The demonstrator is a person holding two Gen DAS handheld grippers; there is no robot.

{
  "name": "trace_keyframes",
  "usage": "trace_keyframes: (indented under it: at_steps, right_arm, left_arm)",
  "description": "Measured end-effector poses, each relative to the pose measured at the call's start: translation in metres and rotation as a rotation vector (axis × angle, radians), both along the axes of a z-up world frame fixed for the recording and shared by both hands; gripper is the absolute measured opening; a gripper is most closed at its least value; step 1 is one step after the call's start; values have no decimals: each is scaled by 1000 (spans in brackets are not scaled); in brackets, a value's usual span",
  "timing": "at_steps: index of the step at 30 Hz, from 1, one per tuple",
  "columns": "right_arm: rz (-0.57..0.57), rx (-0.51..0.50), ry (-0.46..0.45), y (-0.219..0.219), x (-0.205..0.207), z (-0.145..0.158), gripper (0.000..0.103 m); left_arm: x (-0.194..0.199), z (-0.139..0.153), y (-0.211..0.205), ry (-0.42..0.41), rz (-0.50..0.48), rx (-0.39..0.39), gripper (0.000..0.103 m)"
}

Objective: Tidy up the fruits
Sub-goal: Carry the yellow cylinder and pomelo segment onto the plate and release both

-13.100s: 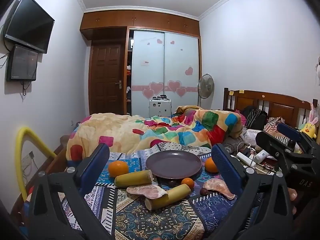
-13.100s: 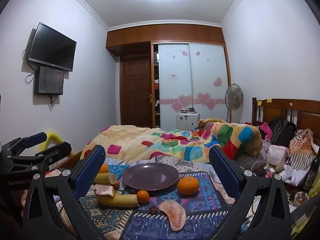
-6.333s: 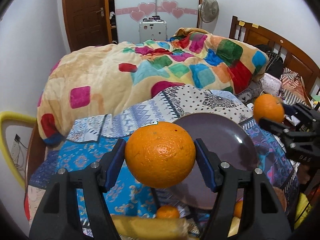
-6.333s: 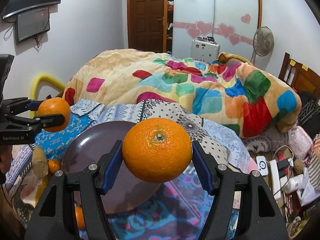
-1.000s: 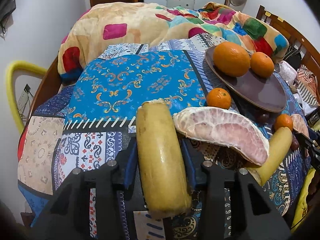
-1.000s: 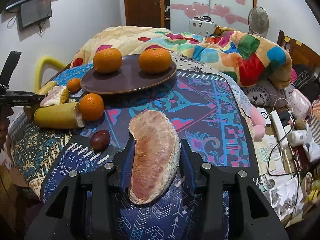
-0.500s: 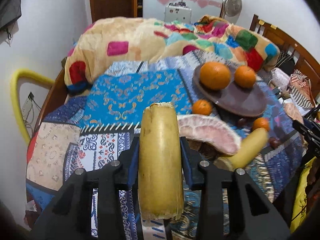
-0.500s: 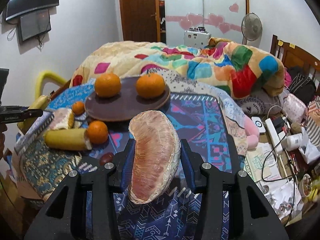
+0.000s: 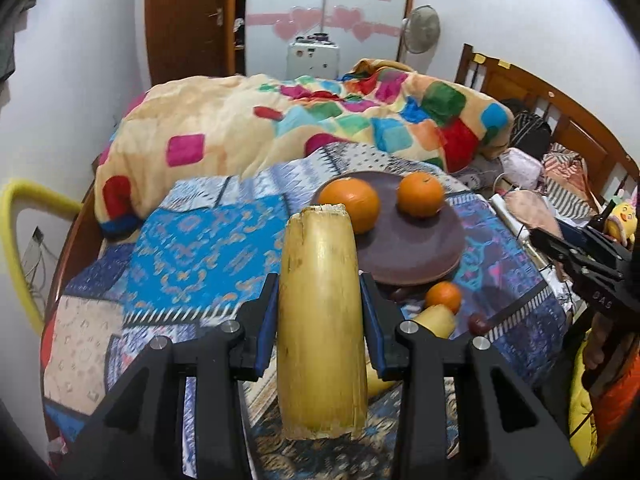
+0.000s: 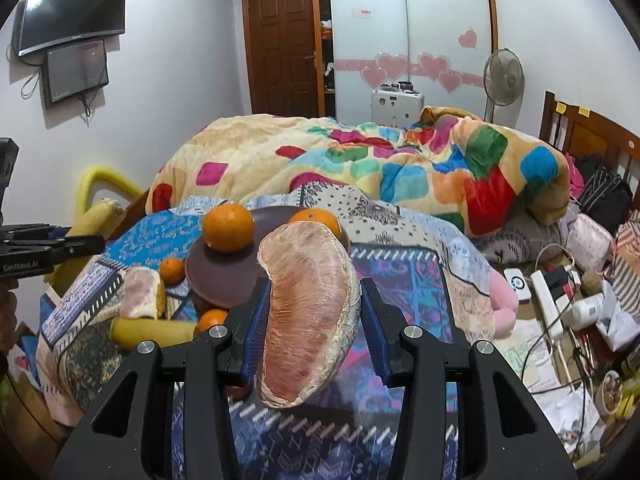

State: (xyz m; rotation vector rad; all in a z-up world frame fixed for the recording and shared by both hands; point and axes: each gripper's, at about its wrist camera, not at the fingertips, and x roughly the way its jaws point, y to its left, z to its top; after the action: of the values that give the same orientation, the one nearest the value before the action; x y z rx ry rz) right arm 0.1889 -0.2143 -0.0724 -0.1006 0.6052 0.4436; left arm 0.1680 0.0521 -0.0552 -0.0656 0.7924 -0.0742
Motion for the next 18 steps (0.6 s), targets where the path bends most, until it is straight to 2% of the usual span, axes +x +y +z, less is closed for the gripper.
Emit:
trace_keyframes:
  at_steps: [8, 18]
  right_arm:
    - [10, 8, 7, 12, 22, -5, 40]
    - [23, -2, 60, 26, 59, -21, 40]
  left_arm:
    - [35, -5, -21, 1, -36, 5, 38]
    - [75, -20, -38, 16, -69, 11, 38]
